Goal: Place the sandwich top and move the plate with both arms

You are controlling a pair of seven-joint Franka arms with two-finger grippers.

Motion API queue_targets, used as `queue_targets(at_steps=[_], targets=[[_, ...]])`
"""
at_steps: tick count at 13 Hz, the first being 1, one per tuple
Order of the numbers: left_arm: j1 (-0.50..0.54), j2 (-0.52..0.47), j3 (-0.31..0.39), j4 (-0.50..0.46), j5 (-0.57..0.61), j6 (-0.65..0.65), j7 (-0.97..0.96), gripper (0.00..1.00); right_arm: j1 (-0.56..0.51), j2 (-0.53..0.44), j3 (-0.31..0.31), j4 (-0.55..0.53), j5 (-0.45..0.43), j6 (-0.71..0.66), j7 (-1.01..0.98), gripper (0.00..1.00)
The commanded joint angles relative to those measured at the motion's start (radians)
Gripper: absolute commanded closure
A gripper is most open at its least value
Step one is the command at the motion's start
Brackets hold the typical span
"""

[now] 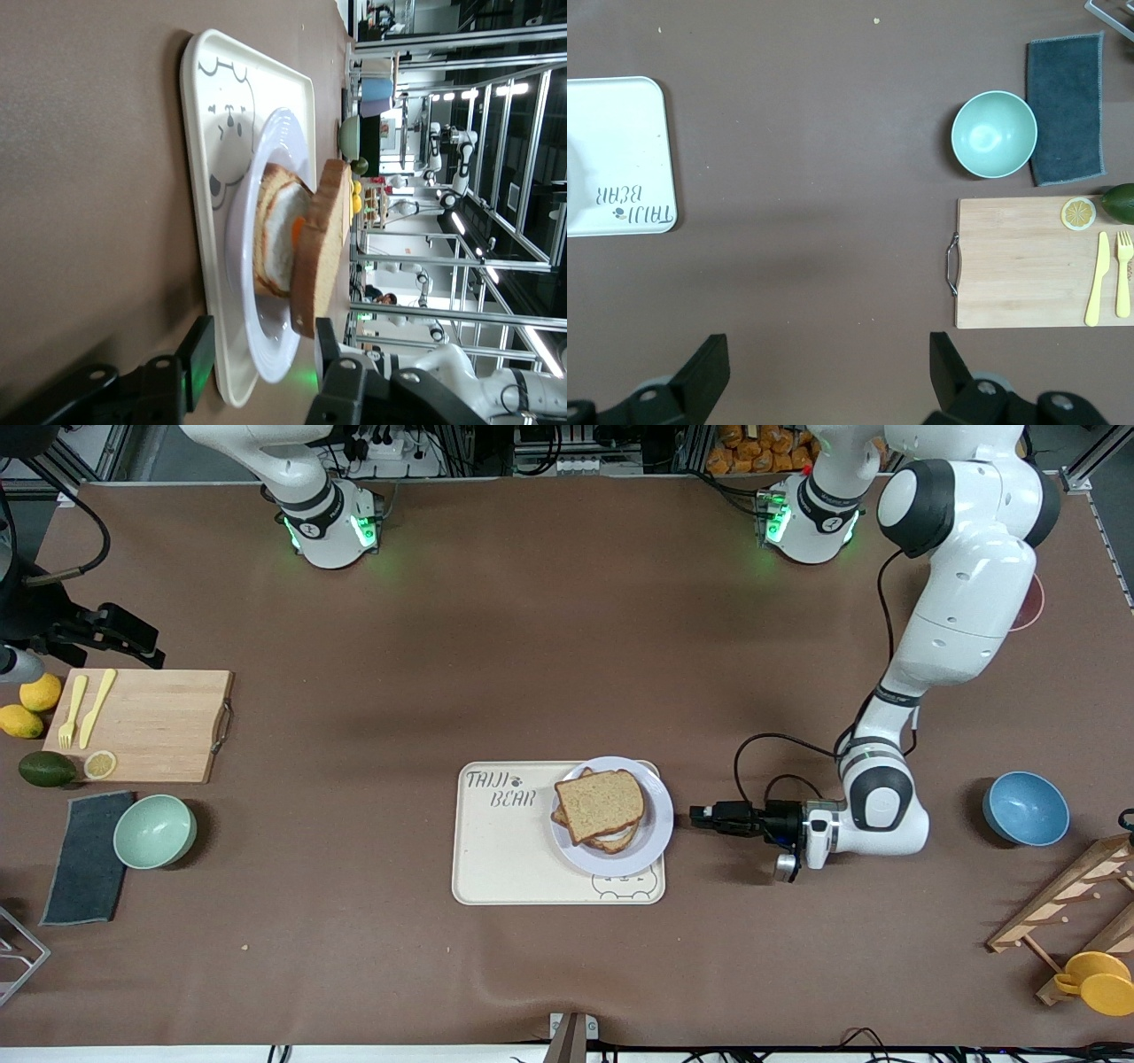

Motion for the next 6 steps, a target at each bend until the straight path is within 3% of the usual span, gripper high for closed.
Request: queue_targets(at_steps=[1,6], targets=[[0.015,-0.083,0.001,-0.011,0.106,-0.021,-0.106,0.49,-0.002,0.013,0.004,0.02,-0.002,-0.006,0.014,0.0],[0.087,-0.226,0.001,-0.013,0.349,-0.141,-0.232,0.49,0.004,0.013,0.002,0.02,-0.002,-0.006,0.016,0.0]])
